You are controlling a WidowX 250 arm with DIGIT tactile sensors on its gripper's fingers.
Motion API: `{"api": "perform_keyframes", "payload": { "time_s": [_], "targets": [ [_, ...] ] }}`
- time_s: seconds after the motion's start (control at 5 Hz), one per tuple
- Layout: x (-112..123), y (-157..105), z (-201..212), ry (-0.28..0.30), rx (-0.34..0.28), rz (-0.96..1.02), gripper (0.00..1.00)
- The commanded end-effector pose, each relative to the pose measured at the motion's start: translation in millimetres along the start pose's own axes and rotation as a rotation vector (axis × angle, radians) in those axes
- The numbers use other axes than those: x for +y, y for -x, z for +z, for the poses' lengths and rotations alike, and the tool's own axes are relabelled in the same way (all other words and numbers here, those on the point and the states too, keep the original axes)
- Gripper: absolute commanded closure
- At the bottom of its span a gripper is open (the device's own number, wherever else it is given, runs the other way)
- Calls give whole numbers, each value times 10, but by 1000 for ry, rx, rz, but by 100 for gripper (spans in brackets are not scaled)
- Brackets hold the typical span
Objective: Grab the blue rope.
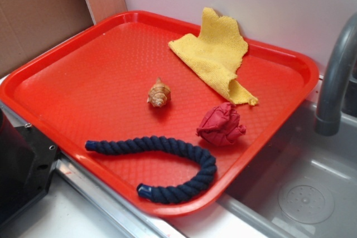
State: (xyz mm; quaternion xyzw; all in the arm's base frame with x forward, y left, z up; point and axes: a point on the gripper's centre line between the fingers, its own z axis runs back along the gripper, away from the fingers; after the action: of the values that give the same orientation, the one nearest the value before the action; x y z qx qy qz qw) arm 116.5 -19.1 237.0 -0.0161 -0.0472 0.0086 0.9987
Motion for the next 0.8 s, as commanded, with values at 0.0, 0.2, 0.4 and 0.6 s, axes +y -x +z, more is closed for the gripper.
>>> {"api": "perform_keyframes", "payload": {
  "time_s": [0.0, 0.2, 0.4, 0.6],
  "targets": [
    [0, 0, 0, 0, 0, 0, 0],
    [-188, -20, -292, 72, -13, -184, 0],
    [-428, -121, -628, 153, -18, -347, 0],
    [-607, -201, -977, 184, -7, -449, 0]
  ]
}}
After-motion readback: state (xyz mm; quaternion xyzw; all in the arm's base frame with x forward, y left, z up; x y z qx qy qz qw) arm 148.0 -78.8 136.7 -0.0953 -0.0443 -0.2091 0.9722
